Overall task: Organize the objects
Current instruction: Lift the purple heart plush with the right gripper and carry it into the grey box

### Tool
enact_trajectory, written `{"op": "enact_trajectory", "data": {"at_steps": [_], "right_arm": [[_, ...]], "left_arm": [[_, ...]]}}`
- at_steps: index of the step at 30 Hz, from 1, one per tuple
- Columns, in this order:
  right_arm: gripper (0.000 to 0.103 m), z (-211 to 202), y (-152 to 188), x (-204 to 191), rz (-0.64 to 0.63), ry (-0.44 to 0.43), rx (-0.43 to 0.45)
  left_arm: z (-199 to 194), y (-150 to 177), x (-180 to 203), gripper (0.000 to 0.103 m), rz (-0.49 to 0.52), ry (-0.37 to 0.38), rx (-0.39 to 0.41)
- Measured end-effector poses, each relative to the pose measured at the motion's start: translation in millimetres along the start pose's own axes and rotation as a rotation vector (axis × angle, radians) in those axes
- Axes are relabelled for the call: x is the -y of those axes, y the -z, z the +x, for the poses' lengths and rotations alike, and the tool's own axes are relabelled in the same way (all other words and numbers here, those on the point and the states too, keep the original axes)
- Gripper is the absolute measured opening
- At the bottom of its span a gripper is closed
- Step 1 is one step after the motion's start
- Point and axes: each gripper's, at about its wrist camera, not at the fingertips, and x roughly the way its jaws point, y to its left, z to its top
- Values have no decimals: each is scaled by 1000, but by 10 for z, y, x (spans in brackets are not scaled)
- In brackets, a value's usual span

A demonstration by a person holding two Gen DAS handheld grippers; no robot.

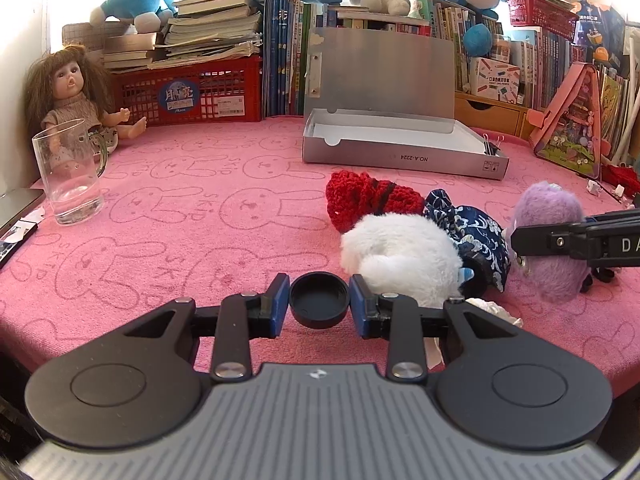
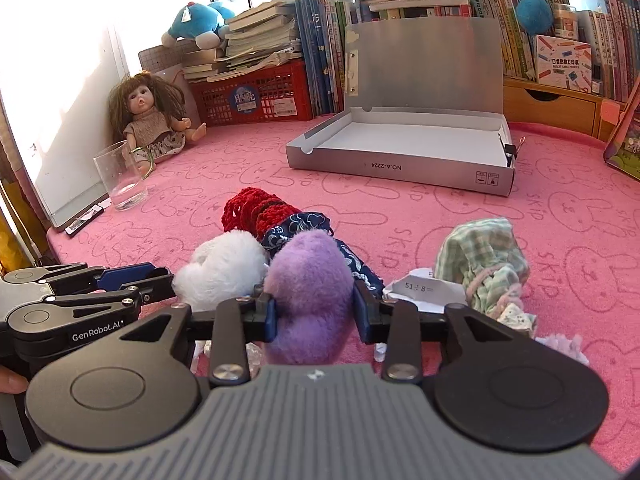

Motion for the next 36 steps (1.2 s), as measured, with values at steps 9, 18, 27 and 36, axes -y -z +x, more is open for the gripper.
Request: {"op": "enact_trajectory", "data": {"at_steps": [9,18,27,36], "right_arm": [[40,-79,-118,84,11,37,39],[40,-60,-340,276,57,99,72],[40,51,-575,550,112,142,74],[40,274,-846,851,202,121,48]], "left_arm": [[54,-203,49,38,32,-4,33],[273,-587,140,38,64,-2,50],[578,-963,206,38,73,-1,64],[980,-1370,269,38,38,57,41]]}}
